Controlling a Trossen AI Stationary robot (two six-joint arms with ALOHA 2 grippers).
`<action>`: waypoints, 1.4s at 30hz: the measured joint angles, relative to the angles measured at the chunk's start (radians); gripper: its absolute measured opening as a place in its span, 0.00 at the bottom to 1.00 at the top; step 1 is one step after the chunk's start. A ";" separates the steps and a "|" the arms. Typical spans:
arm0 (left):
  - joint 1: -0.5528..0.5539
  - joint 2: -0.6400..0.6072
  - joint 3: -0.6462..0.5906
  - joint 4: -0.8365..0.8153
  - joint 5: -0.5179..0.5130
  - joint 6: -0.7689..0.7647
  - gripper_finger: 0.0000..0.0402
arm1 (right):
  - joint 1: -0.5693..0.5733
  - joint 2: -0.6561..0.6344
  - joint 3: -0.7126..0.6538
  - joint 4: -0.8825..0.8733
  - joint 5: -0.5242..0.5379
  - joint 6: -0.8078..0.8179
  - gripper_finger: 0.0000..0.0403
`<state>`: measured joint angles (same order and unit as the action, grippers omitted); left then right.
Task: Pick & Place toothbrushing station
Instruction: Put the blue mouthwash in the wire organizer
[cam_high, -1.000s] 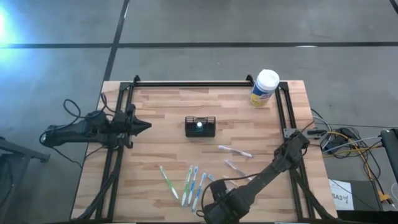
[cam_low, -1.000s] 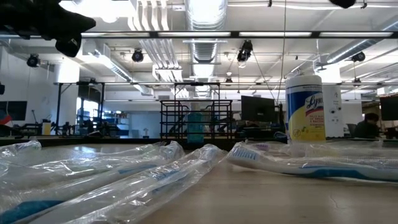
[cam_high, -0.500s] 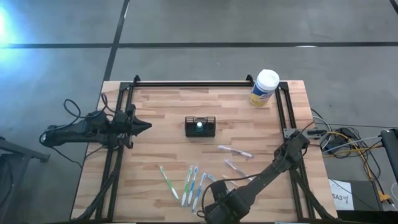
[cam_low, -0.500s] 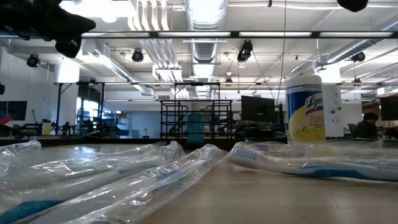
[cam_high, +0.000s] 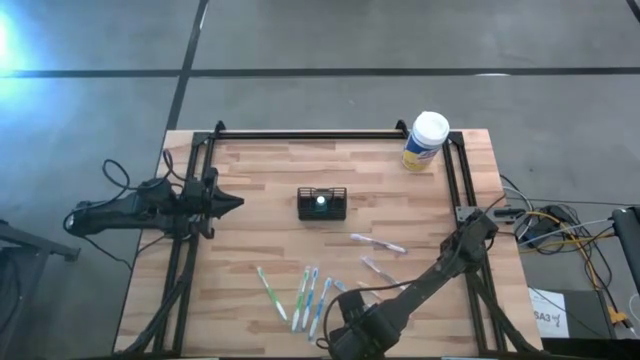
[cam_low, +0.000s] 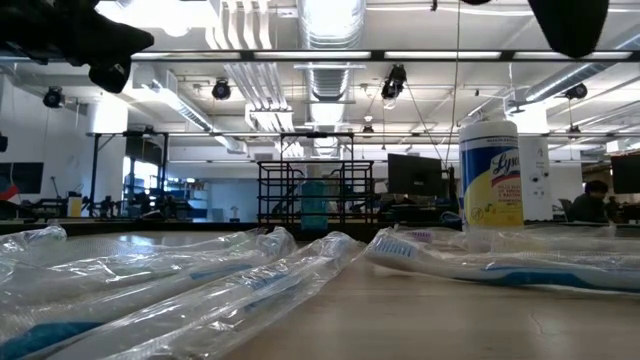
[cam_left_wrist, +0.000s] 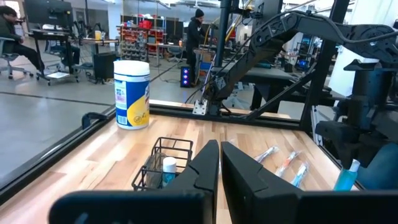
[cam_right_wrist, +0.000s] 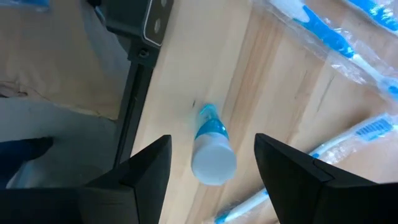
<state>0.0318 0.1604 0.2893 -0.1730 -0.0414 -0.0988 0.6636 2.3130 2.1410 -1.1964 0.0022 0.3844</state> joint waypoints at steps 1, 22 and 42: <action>0.000 0.000 0.000 0.000 0.000 0.003 0.06 | 0.000 0.000 -0.002 0.000 0.000 0.000 0.56; 0.000 0.000 0.000 0.000 0.000 0.012 0.06 | -0.001 0.000 -0.014 0.006 -0.006 -0.020 0.28; 0.000 0.000 0.000 -0.001 0.000 -0.012 0.06 | -0.202 -0.268 0.077 -0.090 0.140 -0.167 0.21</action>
<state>0.0315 0.1604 0.2893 -0.1738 -0.0410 -0.1105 0.4613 2.0445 2.2177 -1.2861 0.1420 0.2171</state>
